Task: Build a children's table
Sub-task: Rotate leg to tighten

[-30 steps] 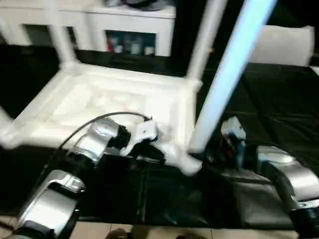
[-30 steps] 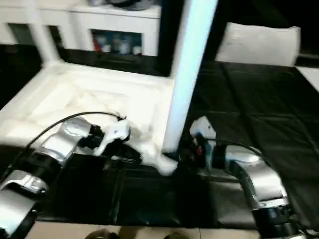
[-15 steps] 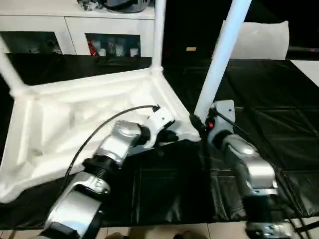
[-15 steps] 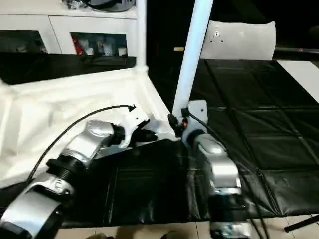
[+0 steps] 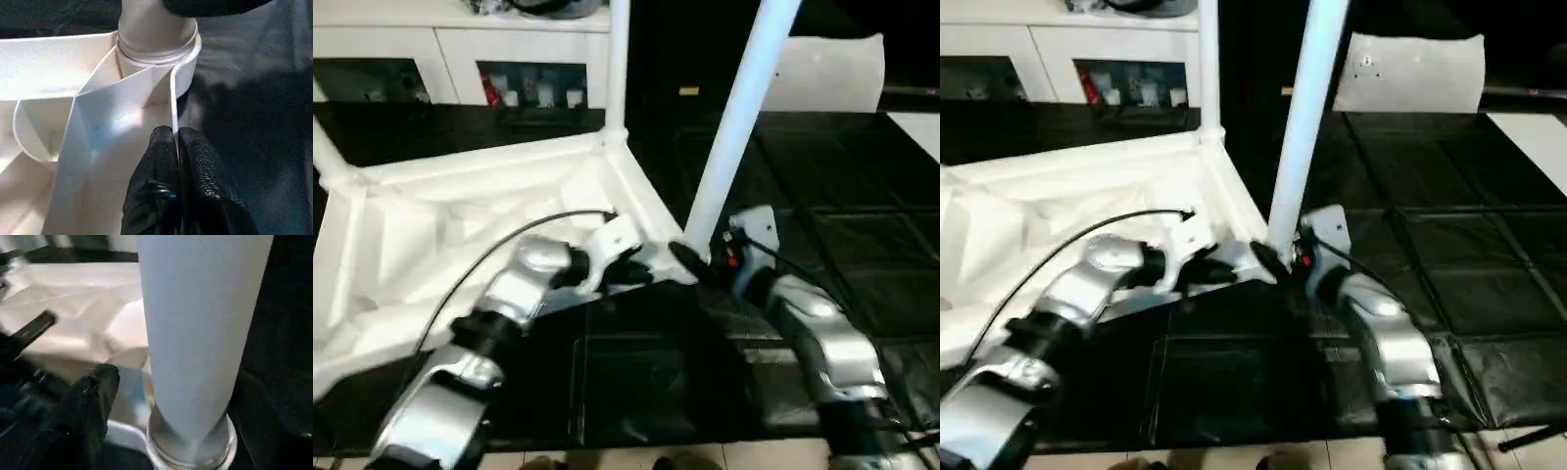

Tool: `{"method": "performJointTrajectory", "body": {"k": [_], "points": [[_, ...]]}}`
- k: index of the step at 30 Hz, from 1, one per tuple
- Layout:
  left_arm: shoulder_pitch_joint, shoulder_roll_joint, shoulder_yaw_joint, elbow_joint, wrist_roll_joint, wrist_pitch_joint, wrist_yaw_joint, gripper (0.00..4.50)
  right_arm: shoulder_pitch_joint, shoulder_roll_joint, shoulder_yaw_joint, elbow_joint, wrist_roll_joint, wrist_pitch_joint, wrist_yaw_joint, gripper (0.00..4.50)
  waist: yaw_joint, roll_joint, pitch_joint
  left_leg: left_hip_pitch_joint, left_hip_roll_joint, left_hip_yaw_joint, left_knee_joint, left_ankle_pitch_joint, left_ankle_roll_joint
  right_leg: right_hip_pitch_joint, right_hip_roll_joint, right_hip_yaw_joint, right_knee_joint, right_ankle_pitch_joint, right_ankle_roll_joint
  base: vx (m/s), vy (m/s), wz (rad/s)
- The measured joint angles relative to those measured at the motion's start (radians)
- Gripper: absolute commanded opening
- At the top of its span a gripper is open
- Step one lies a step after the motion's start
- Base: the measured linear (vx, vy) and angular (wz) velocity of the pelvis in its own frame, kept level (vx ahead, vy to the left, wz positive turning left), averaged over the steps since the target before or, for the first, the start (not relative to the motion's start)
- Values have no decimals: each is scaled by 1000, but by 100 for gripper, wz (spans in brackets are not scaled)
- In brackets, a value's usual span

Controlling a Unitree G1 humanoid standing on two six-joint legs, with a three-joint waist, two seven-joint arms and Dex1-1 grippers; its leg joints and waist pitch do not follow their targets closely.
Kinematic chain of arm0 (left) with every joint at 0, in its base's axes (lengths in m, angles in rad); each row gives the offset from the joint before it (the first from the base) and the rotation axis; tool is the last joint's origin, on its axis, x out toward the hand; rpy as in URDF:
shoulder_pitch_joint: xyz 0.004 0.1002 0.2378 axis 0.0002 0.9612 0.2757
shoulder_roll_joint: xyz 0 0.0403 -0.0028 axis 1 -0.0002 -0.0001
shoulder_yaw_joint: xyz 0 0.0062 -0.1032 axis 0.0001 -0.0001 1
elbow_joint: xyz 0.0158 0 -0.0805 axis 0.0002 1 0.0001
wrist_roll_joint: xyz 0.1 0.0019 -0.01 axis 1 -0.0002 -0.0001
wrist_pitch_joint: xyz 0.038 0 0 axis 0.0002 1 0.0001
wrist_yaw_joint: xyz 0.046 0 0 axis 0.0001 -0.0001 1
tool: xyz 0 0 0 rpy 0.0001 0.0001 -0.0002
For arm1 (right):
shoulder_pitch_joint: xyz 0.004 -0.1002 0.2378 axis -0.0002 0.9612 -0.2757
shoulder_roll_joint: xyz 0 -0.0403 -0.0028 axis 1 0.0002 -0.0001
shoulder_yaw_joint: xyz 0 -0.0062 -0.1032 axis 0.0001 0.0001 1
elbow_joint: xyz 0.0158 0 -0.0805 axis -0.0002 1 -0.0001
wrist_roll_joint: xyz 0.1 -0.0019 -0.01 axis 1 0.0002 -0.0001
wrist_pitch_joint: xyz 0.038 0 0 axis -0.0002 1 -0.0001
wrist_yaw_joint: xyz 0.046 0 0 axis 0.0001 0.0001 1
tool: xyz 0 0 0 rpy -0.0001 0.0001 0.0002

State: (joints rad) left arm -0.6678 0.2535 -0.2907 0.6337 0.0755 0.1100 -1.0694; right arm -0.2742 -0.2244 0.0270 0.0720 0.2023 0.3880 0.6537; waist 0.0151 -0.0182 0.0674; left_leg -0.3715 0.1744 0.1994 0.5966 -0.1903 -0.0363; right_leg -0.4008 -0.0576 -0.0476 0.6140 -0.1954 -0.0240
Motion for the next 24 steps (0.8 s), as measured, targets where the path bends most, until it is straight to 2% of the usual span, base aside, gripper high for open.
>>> {"method": "performJointTrajectory", "body": {"k": [7,12,13,17,19,21,22,24], "points": [[-3,85,-24,38,-24,-142,-223,0,41,-202,49,-35,67,-37,335,401,43,-2,1,0,0,0,2,0,-1,2,-1,0,0,0,0,0,0,0],[-12,88,-44,53,-46,-181,-334,0,40,-231,62,-26,108,-44,455,401,69,-2,1,-1,-1,0,3,0,0,2,-2,0,1,1,-1,0,0,0],[-12,88,-49,57,-50,-192,-353,0,37,-237,62,-24,114,-44,471,386,76,-2,1,-1,-1,0,3,0,0,2,-2,0,1,1,-1,0,0,0],[-23,89,-64,83,-52,-233,-410,0,21,-266,63,-12,142,-39,531,356,86,-2,1,-1,0,0,5,0,0,2,-2,0,2,1,0,0,0,0],[-32,89,-72,91,-52,-248,-436,0,9,-280,67,-3,154,-38,563,326,87,-2,1,-1,0,0,5,0,0,2,-2,0,2,1,-1,0,0,0],[-37,86,-75,97,-52,-255,-449,0,0,-296,74,5,161,-30,600,322,89,-2,1,-1,0,0,5,0,0,3,-2,-1,2,1,-1,0,0,0],[-41,84,-79,101,-52,-263,-458,0,-3,-304,81,10,162,-24,622,299,89,-2,1,-2,0,0,5,0,0,3,-2,-1,2,1,-1,0,0,0],[-44,82,-80,110,-52,-271,-474,0,-3,-318,91,13,162,-18,647,281,90,-2,1,-2,0,0,5,0,0,2,-2,-1,2,1,-1,0,0,0]]}}
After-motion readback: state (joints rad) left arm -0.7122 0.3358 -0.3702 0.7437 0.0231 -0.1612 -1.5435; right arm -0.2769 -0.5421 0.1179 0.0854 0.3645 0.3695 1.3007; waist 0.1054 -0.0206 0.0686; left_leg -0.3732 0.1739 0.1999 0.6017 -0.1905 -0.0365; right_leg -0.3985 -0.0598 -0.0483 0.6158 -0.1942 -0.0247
